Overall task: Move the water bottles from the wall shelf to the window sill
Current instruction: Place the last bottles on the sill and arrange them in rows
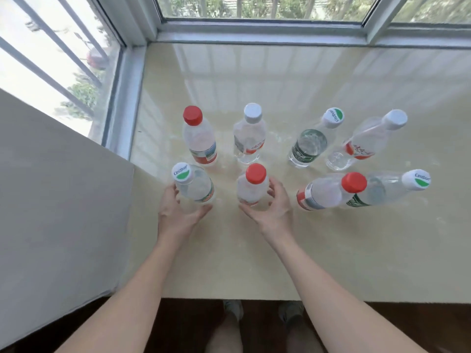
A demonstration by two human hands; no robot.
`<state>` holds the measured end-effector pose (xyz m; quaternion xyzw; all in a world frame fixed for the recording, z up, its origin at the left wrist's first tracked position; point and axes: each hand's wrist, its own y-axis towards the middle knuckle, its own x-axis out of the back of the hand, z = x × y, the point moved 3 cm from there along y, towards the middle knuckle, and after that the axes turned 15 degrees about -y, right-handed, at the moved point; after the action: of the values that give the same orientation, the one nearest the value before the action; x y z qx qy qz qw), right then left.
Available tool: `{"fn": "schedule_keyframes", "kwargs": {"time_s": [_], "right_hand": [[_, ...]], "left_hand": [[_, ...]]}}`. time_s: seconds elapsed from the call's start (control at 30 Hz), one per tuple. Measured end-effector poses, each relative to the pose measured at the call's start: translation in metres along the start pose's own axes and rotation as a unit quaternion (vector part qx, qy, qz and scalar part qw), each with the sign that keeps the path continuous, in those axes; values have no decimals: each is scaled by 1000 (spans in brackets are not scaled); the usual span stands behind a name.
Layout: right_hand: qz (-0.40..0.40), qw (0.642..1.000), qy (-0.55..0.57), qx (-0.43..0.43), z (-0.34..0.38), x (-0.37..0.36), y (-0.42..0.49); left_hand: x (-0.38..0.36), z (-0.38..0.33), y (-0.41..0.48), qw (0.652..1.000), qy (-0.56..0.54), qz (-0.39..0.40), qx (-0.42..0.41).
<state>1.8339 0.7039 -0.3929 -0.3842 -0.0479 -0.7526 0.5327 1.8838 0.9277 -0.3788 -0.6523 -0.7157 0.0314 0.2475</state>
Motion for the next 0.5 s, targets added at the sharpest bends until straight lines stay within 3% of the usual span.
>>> {"fn": "schedule_keyframes", "kwargs": {"time_s": [0.5], "right_hand": [[-31,999,-22,-24,0,-17,5]], "left_hand": [[-3,12,19,999,-6,51,16]]}}
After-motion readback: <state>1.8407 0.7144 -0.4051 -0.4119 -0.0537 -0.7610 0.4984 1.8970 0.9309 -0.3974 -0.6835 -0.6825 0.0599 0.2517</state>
